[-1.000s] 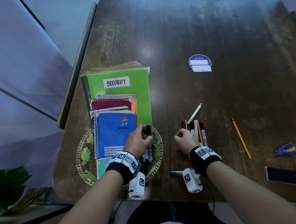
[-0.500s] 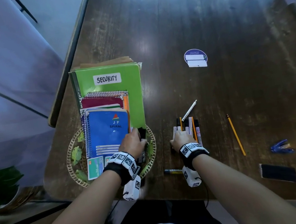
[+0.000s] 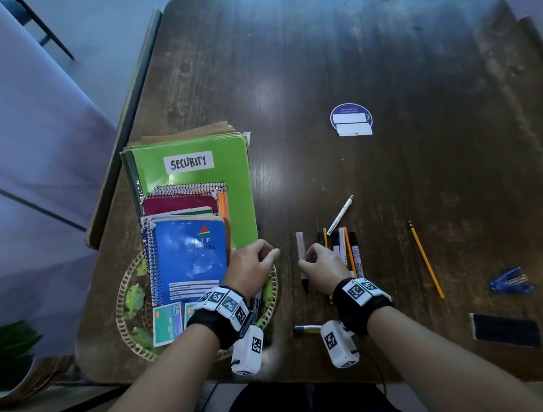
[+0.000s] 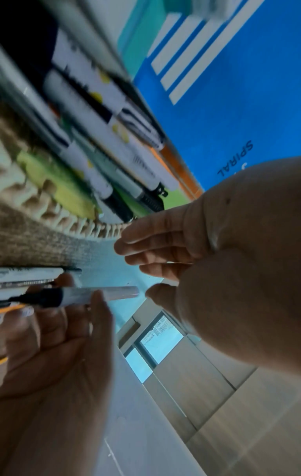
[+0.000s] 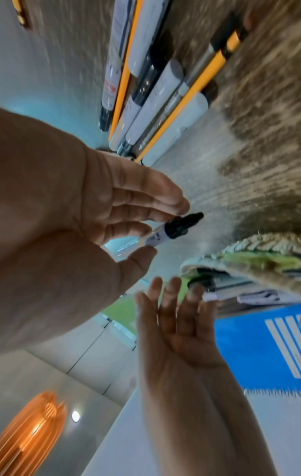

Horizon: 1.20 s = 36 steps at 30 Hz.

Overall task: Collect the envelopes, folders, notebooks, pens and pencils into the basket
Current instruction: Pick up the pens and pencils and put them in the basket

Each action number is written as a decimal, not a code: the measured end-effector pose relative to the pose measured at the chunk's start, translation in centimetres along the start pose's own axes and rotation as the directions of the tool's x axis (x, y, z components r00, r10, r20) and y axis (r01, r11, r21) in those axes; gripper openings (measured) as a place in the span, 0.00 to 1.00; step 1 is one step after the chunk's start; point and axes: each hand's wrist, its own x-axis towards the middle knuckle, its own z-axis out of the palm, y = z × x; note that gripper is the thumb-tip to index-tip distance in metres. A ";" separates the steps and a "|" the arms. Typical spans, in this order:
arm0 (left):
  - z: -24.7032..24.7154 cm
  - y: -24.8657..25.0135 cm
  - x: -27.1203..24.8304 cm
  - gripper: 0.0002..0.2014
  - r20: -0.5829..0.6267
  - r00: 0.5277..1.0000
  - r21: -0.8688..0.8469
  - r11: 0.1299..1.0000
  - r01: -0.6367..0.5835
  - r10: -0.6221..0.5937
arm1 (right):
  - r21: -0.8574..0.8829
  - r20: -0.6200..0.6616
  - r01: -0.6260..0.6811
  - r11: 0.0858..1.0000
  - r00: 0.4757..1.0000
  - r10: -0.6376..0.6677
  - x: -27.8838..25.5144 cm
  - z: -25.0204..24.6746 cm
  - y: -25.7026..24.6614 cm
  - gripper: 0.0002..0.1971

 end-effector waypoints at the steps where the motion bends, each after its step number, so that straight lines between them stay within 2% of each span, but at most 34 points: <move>1: 0.2 0.4 0.1 0.12 0.012 1.000 -0.022 1.000 -0.006 0.006 | 0.029 0.003 0.034 0.999 0.999 -0.034 -0.4 0.0 -0.3 0.09; 4: 0.9 1.2 0.2 0.12 0.043 0.999 -0.101 0.995 0.007 -0.003 | 0.097 -0.024 0.117 0.988 0.993 -0.115 -1.5 0.4 -1.3 0.08; 7: 1.3 1.6 0.0 0.17 0.034 0.999 -0.118 0.993 0.026 -0.022 | 0.168 -0.050 0.180 0.969 0.984 -0.174 -2.0 1.1 -1.8 0.05; 11: 1.2 1.0 -0.2 0.17 0.008 0.998 -0.120 0.991 0.058 -0.057 | 0.178 -0.016 0.188 0.966 0.982 -0.188 -2.2 1.1 -1.3 0.10; 14: 0.8 0.2 -0.4 0.18 -0.007 0.997 -0.119 0.990 0.076 -0.077 | 0.120 -0.003 0.159 0.980 0.987 -0.159 -1.9 0.3 -0.3 0.10; 18: -0.1 -0.6 -0.7 0.18 -0.034 0.995 -0.067 0.994 0.088 -0.090 | -0.027 -0.023 0.053 0.998 0.998 -0.054 -0.3 -1.0 1.6 0.09; 21: -0.9 -1.4 -0.7 0.12 -0.045 0.993 -0.031 0.994 0.105 -0.106 | -0.168 -0.037 -0.037 0.985 0.999 0.031 1.3 -1.3 2.7 0.12; 24: -1.2 -2.5 -0.5 0.14 -0.026 0.987 0.022 0.987 0.159 -0.158 | -0.292 -0.037 -0.078 0.953 0.997 0.071 2.3 -1.1 2.9 0.16; 30: -0.6 -3.9 -0.6 0.17 -0.022 0.983 0.215 0.960 0.182 -0.182 | -0.409 0.001 -0.102 0.907 0.994 0.112 3.7 -0.2 2.7 0.20; 34: -0.3 -4.5 -0.6 0.23 -0.023 0.982 0.305 0.934 0.186 -0.188 | -0.459 0.031 -0.050 0.887 0.997 0.072 4.2 -0.1 2.2 0.16; 36: -0.3 -4.7 -0.6 0.22 -0.012 0.978 0.343 0.918 0.198 -0.206 | -0.475 0.039 -0.052 0.878 0.996 0.080 4.2 0.0 1.8 0.15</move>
